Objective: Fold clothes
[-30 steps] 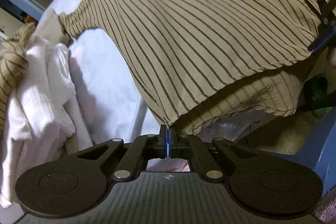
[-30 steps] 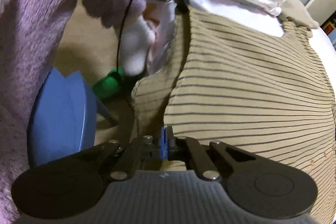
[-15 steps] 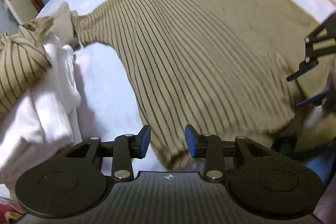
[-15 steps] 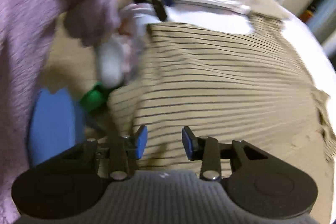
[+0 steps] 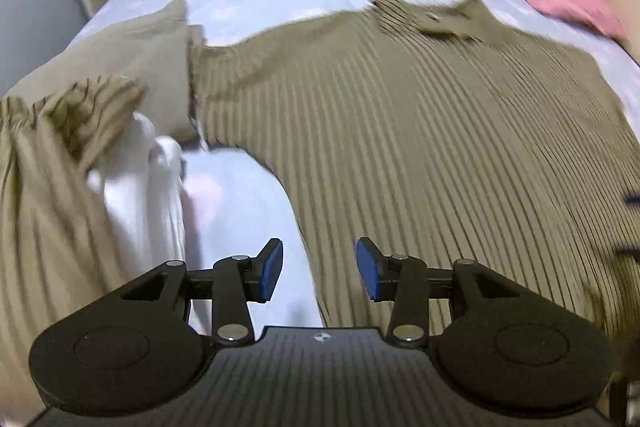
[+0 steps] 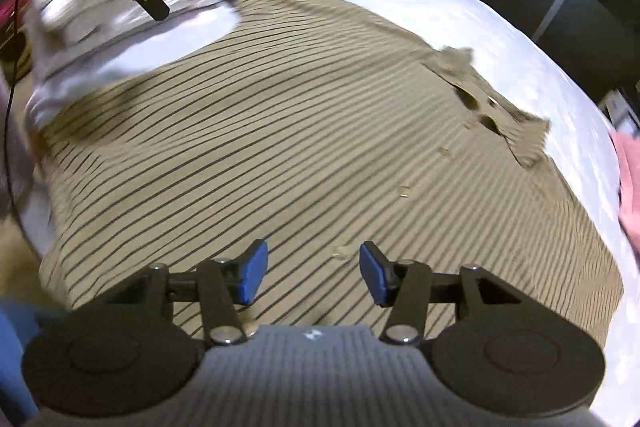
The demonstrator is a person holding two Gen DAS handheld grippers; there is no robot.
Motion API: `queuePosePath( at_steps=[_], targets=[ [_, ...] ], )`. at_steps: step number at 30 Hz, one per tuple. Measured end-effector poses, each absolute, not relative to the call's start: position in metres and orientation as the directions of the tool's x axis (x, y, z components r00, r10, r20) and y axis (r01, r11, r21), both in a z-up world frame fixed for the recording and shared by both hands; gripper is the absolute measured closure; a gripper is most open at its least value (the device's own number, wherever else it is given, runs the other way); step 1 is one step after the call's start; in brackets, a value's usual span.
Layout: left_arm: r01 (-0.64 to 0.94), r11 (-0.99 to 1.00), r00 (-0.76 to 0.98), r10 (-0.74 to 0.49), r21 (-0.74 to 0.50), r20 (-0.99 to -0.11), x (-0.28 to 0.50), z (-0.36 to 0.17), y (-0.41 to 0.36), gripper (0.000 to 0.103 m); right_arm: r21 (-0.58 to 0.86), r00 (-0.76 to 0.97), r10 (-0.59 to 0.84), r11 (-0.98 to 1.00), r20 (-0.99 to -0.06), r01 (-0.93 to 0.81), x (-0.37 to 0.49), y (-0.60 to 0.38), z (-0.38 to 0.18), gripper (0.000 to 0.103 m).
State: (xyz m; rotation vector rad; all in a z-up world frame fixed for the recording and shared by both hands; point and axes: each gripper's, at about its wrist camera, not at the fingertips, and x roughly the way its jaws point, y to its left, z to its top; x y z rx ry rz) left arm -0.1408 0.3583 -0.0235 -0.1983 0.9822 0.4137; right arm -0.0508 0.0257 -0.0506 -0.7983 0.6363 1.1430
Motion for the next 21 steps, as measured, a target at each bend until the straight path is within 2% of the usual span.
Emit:
queuePosePath(
  at_steps=[5, 13, 21],
  targets=[
    [-0.547, 0.836, 0.471, 0.274, -0.034, -0.839, -0.095, -0.040, 0.409, 0.065, -0.201, 0.324, 0.526, 0.279, -0.786, -0.939, -0.028, 0.032, -0.051, 0.047],
    [-0.686, 0.725, 0.399, 0.314, -0.053, -0.862, -0.049, -0.079, 0.477, 0.065, -0.146, 0.351, 0.482, 0.412, -0.803, -0.899, 0.015, 0.040, -0.061, 0.047],
    [-0.765, 0.640, 0.362, 0.337, -0.070, -0.869, -0.035, -0.108, 0.504, 0.063, -0.120, 0.321, 0.497, 0.394, -0.806, -0.911, 0.018, 0.044, -0.060, 0.047]
  ],
)
